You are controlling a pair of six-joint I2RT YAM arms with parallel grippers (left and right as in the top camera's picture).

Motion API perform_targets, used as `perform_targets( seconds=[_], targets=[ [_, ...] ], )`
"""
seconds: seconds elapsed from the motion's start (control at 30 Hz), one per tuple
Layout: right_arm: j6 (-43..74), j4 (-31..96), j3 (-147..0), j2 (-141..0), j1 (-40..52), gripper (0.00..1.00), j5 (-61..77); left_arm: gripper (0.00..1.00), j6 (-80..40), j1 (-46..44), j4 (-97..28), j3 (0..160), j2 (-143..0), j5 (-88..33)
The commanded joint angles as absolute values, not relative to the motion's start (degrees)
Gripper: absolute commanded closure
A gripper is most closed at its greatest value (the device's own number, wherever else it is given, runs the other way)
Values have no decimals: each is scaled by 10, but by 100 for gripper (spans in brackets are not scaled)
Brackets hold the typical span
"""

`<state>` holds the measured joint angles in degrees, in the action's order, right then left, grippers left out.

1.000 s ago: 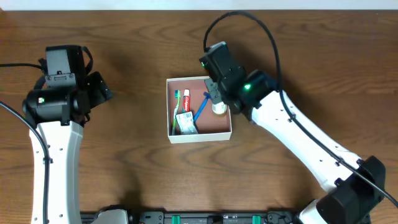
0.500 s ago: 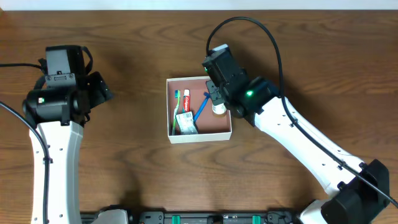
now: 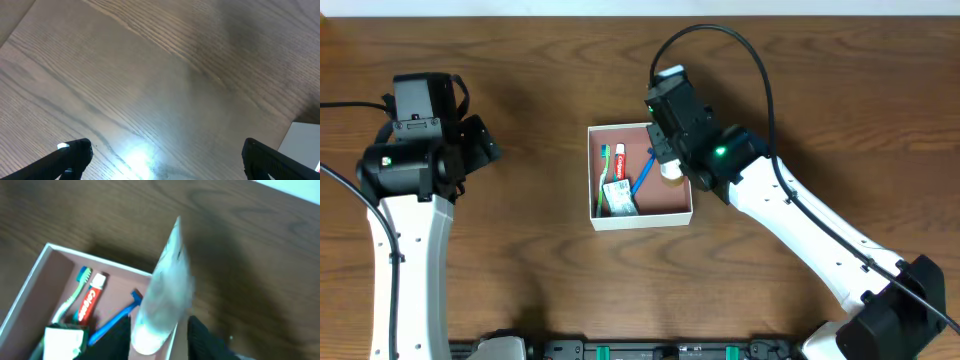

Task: Pack container
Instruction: 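Lay the lotion tube flat in the box and open the right gripper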

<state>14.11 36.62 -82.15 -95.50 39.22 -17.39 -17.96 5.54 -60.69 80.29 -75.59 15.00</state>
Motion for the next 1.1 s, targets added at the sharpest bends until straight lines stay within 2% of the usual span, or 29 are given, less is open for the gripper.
perform_targets(
  seconds=[0.0, 0.07, 0.3, 0.5, 0.63, 0.87, 0.97, 1.07],
  targets=[
    [141, 363, -819, -955, 394, 58, -176, 2, -174, 58, -608, 805, -757, 155],
    [141, 360, -819, -956, 392, 52, -176, 2, -174, 58, -608, 805, -757, 155],
    [141, 343, -815, -959, 370, 45, -176, 2, -174, 58, -608, 805, -757, 155],
    [135, 317, -815, -962, 340, 29, -169, 2, -174, 58, -608, 805, -757, 155],
    [58, 301, -815, -966, 320, 28, -89, 2, -174, 58, -608, 805, -757, 155],
    [-4, 311, -815, -967, 297, 21, -30, 2, -174, 58, -608, 805, -757, 155],
    [-27, 327, -815, -967, 296, 21, 29, 2, -174, 58, -608, 805, -757, 155],
    [-12, 338, -815, -967, 301, 23, 31, 2, -174, 58, -608, 805, -757, 155]
  ],
)
